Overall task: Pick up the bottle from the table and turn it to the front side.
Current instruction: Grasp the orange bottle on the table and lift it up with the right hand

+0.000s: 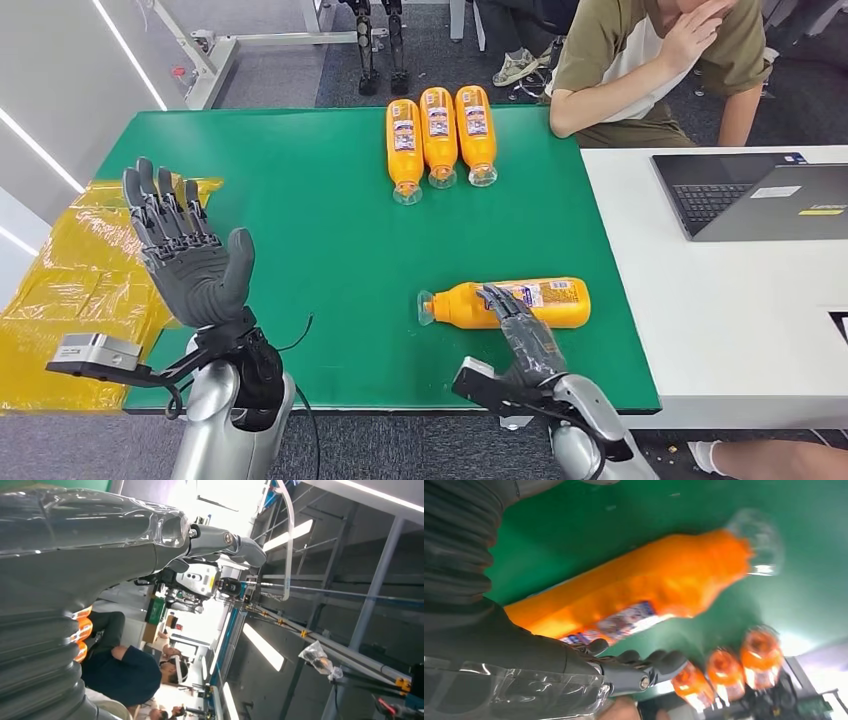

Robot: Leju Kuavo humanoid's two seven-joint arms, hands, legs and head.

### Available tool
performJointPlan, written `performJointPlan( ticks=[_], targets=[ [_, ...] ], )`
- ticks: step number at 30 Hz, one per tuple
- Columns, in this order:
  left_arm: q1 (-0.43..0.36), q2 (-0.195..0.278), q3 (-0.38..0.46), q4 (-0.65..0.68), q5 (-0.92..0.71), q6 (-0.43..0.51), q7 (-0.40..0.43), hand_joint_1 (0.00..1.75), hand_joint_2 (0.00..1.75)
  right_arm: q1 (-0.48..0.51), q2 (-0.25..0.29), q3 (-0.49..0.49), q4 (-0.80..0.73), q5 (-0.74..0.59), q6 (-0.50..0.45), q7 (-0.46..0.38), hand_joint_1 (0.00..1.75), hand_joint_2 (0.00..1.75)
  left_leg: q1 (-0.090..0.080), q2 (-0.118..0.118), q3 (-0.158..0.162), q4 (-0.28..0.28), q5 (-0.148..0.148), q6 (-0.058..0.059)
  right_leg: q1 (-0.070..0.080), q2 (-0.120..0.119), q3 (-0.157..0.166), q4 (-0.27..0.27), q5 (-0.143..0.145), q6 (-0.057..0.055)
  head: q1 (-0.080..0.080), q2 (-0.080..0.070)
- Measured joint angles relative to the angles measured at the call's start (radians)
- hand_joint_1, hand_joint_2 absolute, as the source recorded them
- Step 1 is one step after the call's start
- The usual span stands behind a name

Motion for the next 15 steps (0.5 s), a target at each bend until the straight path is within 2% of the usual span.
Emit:
performJointPlan(
  ticks=[4,7,11,15],
  targets=[
    [0.004,0.001,0.000,-0.016,0.009,0.000,0.000,0.00,1.75,-0.130,-0.117,0.011,0.059,-0.085,0.134,-0.026,0.00,1.75,0.000,0.001,-0.001,0.001,0.000,0.001,0.000,0.001,0.000,0.000,0.001,0.002,0.000,0.000],
    [0.006,0.001,0.001,-0.026,0.013,0.000,0.000,0.00,1.75,-0.253,-0.185,0.037,0.114,-0.135,0.211,-0.039,0.00,1.75,0.000,0.000,-0.001,0.001,0.002,0.003,0.000,0.000,0.000,0.000,0.002,0.002,0.000,0.000],
    [0.008,0.001,0.003,-0.036,0.015,-0.001,0.000,0.00,1.75,-0.391,-0.238,0.084,0.177,-0.171,0.285,-0.041,0.00,1.75,0.000,0.000,-0.001,0.002,0.002,0.003,0.000,0.000,0.000,0.001,0.002,0.003,0.000,0.000],
    [0.011,0.002,0.005,-0.044,0.015,-0.004,0.000,0.00,1.75,-0.470,-0.263,0.119,0.216,-0.187,0.309,-0.039,0.00,1.75,0.000,-0.001,-0.001,0.002,0.002,0.003,0.000,-0.002,0.000,0.001,0.002,0.003,0.000,0.000]
  ],
)
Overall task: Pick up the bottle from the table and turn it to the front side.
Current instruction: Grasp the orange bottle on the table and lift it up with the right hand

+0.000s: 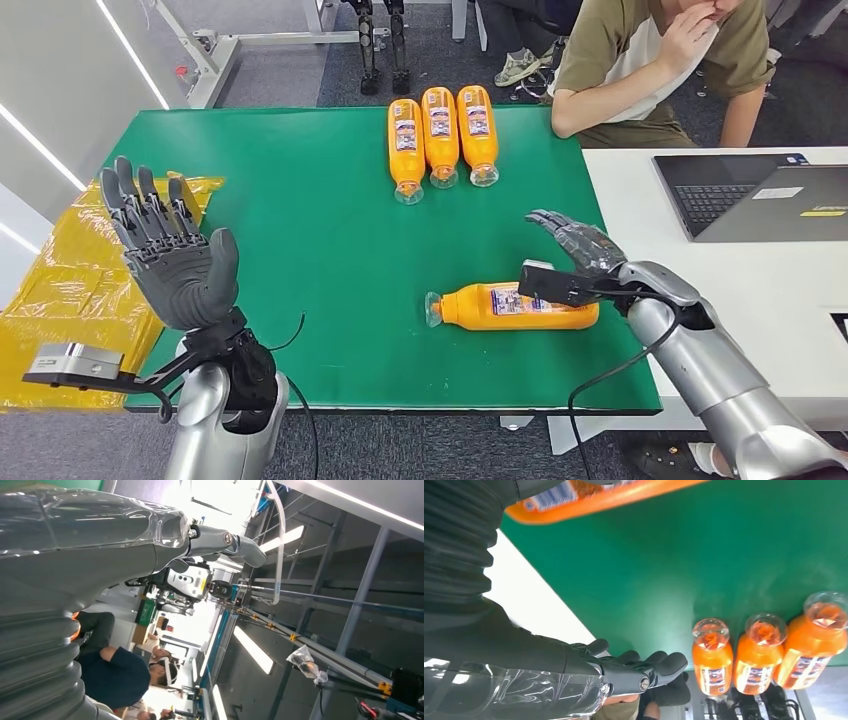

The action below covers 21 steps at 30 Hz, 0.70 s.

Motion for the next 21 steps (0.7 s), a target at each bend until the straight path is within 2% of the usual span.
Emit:
performJointPlan(
  ticks=[6,15,21],
  targets=[
    [0.001,0.000,0.002,-0.003,-0.002,-0.017,0.000,0.00,1.75,-0.068,-0.053,0.073,0.028,-0.073,0.068,0.024,0.00,1.75,0.000,0.000,-0.001,0.000,0.000,0.000,0.000,-0.001,0.000,0.000,0.000,0.000,0.000,0.000],
    [0.006,0.002,0.004,-0.003,-0.003,-0.018,0.000,0.00,1.75,-0.184,-0.114,0.261,0.060,-0.292,0.276,0.065,0.00,1.75,0.000,-0.001,-0.001,0.001,-0.001,0.001,0.000,-0.001,0.000,0.000,0.000,0.000,0.000,0.000],
    [0.022,0.006,0.004,-0.008,-0.002,-0.018,0.000,0.00,1.75,-0.248,-0.169,0.362,0.032,-0.415,0.344,0.141,0.00,1.75,0.000,-0.002,-0.001,0.001,-0.001,0.001,0.000,-0.001,0.000,0.000,0.000,0.000,0.000,0.000]
  ],
)
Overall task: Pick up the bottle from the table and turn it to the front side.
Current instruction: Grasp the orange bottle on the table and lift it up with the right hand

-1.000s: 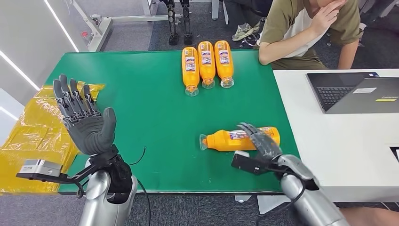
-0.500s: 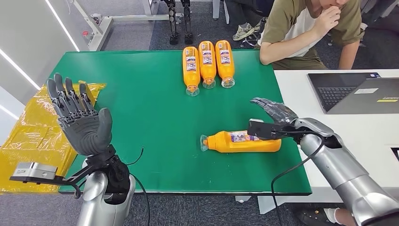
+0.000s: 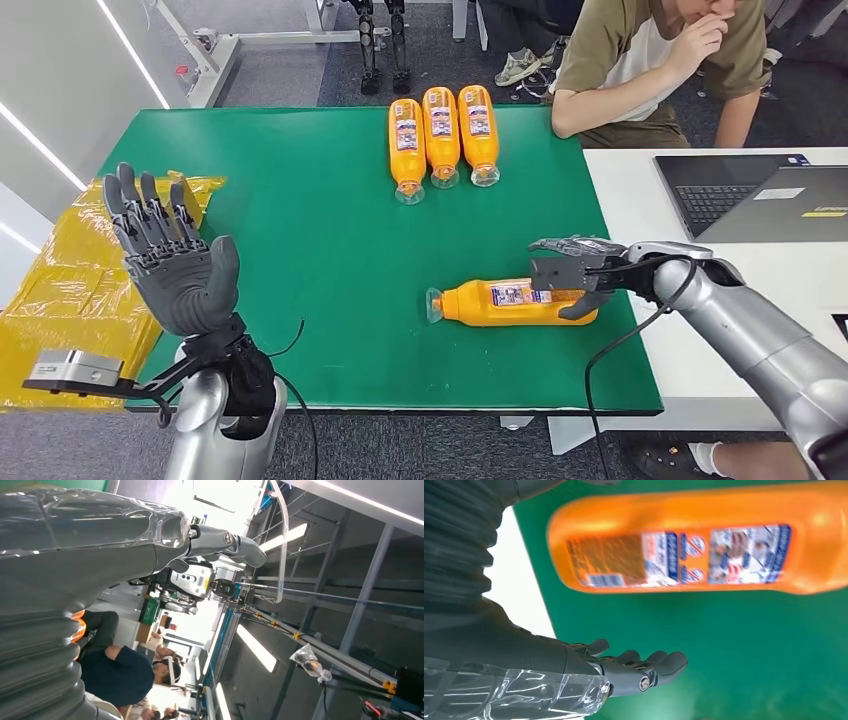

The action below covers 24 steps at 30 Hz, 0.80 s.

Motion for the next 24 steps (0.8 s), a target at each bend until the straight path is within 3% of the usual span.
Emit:
performJointPlan(
  ticks=[4,8,14,22,24],
  targets=[
    [0.001,0.001,0.000,-0.001,0.001,0.000,0.000,0.00,1.75,-0.026,-0.022,0.070,-0.002,-0.033,-0.029,0.012,0.00,1.75,0.000,0.000,0.000,0.000,0.000,0.000,0.000,0.000,0.000,0.000,0.000,0.000,0.000,0.000],
    [0.001,0.001,0.000,-0.001,0.001,-0.001,0.000,0.00,1.75,-0.019,-0.013,0.138,0.060,-0.028,-0.142,-0.043,0.00,1.75,0.000,-0.001,0.000,0.000,0.000,0.001,0.000,-0.001,0.000,0.000,0.000,0.001,0.000,0.000],
    [0.005,0.001,0.000,-0.005,-0.002,0.000,0.000,0.00,1.75,0.032,0.042,0.208,0.207,-0.005,-0.286,-0.116,0.00,1.75,0.000,-0.001,0.000,0.000,0.000,0.001,0.000,-0.001,0.000,0.000,0.000,0.001,0.000,0.000],
    [0.006,0.001,0.000,-0.007,-0.002,0.026,0.000,0.00,1.75,0.035,0.143,0.231,0.374,0.021,-0.339,-0.170,0.00,1.75,0.001,0.006,0.006,0.000,-0.002,0.001,0.001,0.005,0.004,0.000,-0.001,0.001,0.000,0.000],
    [0.006,0.001,0.000,-0.008,-0.001,0.032,0.000,0.00,1.75,0.028,0.165,0.232,0.408,0.025,-0.344,-0.176,0.86,1.75,0.001,0.006,0.007,0.000,-0.002,0.001,0.001,0.006,0.006,-0.001,-0.001,0.001,0.000,0.000]
  ],
)
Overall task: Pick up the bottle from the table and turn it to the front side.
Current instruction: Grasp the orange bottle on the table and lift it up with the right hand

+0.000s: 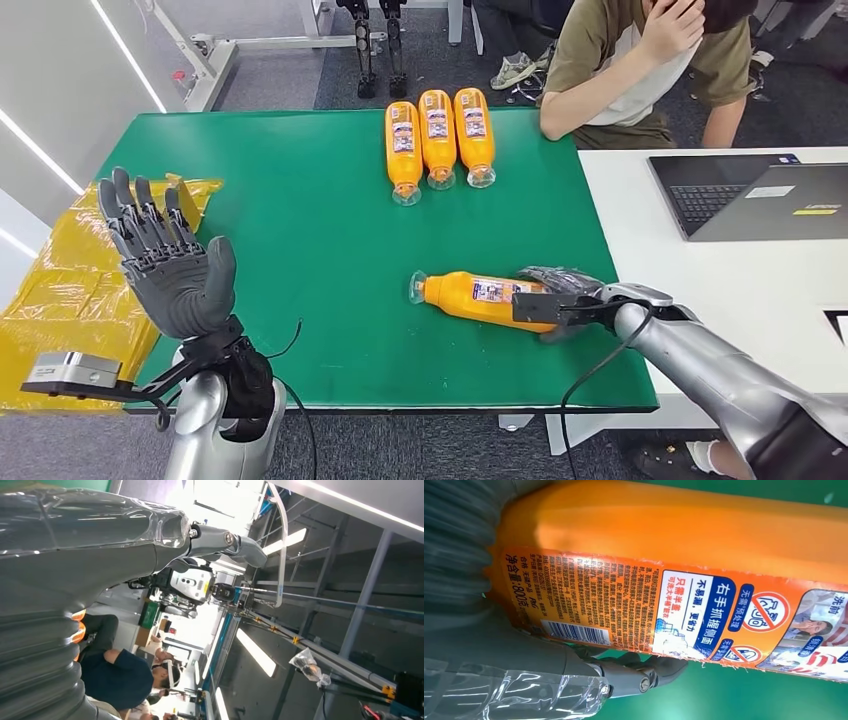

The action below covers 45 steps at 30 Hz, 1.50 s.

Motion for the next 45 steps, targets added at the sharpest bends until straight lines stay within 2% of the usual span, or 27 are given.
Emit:
performJointPlan(
  ticks=[2,12,24,27,29,30,33,35,37,40,45],
  targets=[
    [0.002,0.000,0.000,-0.002,0.001,0.003,0.000,0.00,1.75,-0.003,0.021,0.000,0.029,0.002,-0.020,-0.008,1.74,1.75,0.000,0.000,0.002,0.000,0.000,0.000,0.000,0.000,0.002,0.000,0.000,0.000,0.000,0.000],
    [0.009,0.002,0.000,-0.004,0.003,0.007,0.000,0.00,1.75,0.013,0.087,-0.001,0.111,0.012,-0.165,-0.040,1.75,1.75,0.000,0.000,0.009,0.000,0.000,0.000,0.000,0.000,0.009,-0.001,0.001,0.001,0.000,0.000],
    [0.010,0.002,0.000,-0.004,0.002,0.007,0.000,0.00,1.75,0.017,0.103,-0.009,0.127,0.013,-0.181,-0.042,1.75,1.75,0.000,0.000,0.010,0.000,0.000,0.000,0.000,0.000,0.010,-0.001,0.001,0.002,0.000,0.000],
    [0.010,0.002,0.000,-0.004,0.003,0.007,0.000,0.00,1.75,0.026,0.106,-0.013,0.127,0.007,-0.220,-0.049,1.75,1.75,0.000,0.000,0.010,0.000,0.000,0.000,0.000,0.000,0.010,-0.001,0.001,0.002,0.000,0.000],
    [0.010,0.002,0.000,-0.004,0.002,0.011,0.000,0.00,1.75,0.045,0.115,-0.029,0.124,-0.005,-0.303,-0.058,1.75,1.75,0.000,0.000,0.010,0.000,0.000,0.000,0.000,0.000,0.010,-0.001,0.001,0.002,0.000,0.000],
    [0.010,0.002,0.000,-0.004,0.002,0.015,0.000,0.00,1.75,0.063,0.124,-0.045,0.121,-0.013,-0.375,-0.066,1.75,1.75,0.000,-0.001,0.009,0.000,0.000,0.000,0.000,-0.001,0.010,-0.001,0.001,0.002,0.000,0.000],
    [0.010,0.002,-0.001,-0.001,0.006,0.018,0.000,0.00,1.75,0.155,0.172,-0.133,0.088,-0.032,-0.696,-0.122,1.75,1.75,0.000,-0.002,0.006,0.000,0.001,0.000,0.000,-0.002,0.008,-0.001,0.001,0.002,0.000,0.000],
    [0.008,0.001,-0.005,0.013,0.020,0.003,0.000,0.00,1.75,0.220,0.208,-0.212,0.037,-0.020,-0.845,-0.175,1.75,1.75,0.000,-0.002,0.005,0.000,0.001,0.000,0.000,-0.002,0.006,0.000,0.001,0.001,0.000,0.000],
    [0.003,0.000,-0.010,0.041,0.037,-0.022,0.000,0.00,1.75,0.276,0.239,-0.290,-0.024,0.001,-0.897,-0.222,1.75,1.75,0.000,-0.003,0.005,0.000,0.001,0.000,0.000,-0.002,0.005,0.000,0.001,0.001,0.000,0.000],
    [-0.004,-0.001,-0.013,0.089,0.074,-0.092,0.000,0.00,1.75,0.334,0.277,-0.382,-0.104,0.026,-0.909,-0.288,1.75,1.75,0.000,-0.004,0.002,0.000,0.001,0.000,0.000,-0.003,0.002,0.000,0.000,0.001,0.000,0.000],
    [-0.029,-0.006,-0.013,0.203,0.093,-0.177,0.000,0.00,1.75,0.374,0.333,-0.466,-0.175,0.054,-0.954,-0.380,1.75,1.75,-0.001,-0.001,0.000,0.000,0.001,0.000,0.000,-0.001,-0.001,0.000,0.000,0.001,0.000,0.000]
  ],
)
